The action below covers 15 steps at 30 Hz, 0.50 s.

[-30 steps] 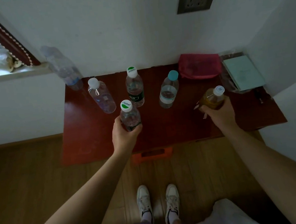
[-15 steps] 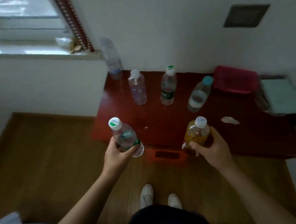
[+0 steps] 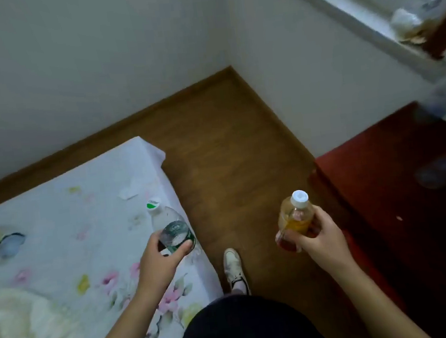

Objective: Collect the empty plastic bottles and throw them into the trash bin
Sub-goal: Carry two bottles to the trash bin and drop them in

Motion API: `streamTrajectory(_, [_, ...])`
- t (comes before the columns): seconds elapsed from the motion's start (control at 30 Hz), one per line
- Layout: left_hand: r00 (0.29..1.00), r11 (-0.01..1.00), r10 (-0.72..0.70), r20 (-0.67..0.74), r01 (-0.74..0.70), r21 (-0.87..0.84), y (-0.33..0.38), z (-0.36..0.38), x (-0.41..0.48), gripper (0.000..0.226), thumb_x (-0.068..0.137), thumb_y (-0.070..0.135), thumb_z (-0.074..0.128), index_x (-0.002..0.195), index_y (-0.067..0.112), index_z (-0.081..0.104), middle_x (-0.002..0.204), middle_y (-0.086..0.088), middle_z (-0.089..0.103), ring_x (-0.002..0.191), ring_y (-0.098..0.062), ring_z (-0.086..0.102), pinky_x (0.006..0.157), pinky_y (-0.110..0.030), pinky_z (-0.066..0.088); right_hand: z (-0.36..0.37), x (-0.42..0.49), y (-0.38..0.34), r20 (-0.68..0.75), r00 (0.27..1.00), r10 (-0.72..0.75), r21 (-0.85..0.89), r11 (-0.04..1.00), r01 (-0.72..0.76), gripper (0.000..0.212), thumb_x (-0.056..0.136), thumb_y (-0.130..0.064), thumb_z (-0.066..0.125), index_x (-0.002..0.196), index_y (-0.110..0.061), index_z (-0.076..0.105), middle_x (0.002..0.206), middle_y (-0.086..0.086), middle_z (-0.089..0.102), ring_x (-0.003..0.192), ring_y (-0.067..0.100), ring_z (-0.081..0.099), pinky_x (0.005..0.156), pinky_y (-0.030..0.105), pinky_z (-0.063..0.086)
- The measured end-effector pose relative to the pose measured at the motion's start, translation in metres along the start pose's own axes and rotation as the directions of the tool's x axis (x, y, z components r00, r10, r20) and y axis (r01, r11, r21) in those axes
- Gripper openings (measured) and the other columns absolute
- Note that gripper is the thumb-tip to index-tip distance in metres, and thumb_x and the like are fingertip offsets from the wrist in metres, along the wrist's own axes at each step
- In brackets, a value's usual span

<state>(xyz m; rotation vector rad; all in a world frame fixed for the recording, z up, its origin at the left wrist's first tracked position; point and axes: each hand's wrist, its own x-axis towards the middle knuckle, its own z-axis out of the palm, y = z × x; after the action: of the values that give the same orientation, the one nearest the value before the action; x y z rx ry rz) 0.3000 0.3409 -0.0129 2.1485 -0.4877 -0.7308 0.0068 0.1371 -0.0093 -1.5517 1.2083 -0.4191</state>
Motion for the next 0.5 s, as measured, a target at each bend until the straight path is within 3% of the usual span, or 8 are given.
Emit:
streamTrajectory(0.17, [0.964, 0.978, -0.188, -0.186, 0.166, -0.127, -0.040, -0.045, -0.002, 0.057, 0.074, 0.042, 0.086, 0.122, 0.028, 0.060, 0.114, 0.010, 0.070, 0.106, -0.012, 0.065, 0.083, -0.032, 0.052, 0.049, 0.054, -0.040, 0.191, 0.979, -0.077, -0.076, 0.993, 0.093, 0.054, 0.068, -0.035, 0.088, 0.115, -0.039, 0.064, 0.113, -0.011, 0.069, 0.104, 0.006, 0.068, 0.090, 0.039, 0.058])
streamTrajectory(0.3, [0.931, 0.948, -0.290, -0.221, 0.249, -0.197, -0.053, -0.056, 0.026, 0.056, 0.074, 0.039, 0.087, 0.121, 0.023, 0.061, 0.115, 0.002, 0.070, 0.109, -0.022, 0.065, 0.092, -0.041, 0.053, 0.082, 0.101, -0.064, 0.245, 0.963, -0.112, -0.131, 0.980, 0.147, 0.054, 0.068, -0.035, 0.088, 0.116, -0.038, 0.063, 0.113, -0.011, 0.069, 0.104, 0.007, 0.067, 0.089, 0.038, 0.058])
streamTrajectory(0.5, [0.960, 0.972, -0.218, -0.176, 0.197, -0.128, -0.018, -0.058, 0.092, 0.055, 0.073, 0.048, 0.085, 0.118, 0.038, 0.055, 0.108, 0.021, 0.063, 0.105, -0.014, 0.062, 0.086, -0.034, 0.051, 0.088, 0.154, -0.086, 0.201, 0.974, -0.103, -0.186, 0.972, 0.141, 0.058, 0.068, -0.033, 0.089, 0.119, -0.033, 0.062, 0.111, -0.011, 0.068, 0.101, 0.006, 0.067, 0.086, 0.034, 0.057])
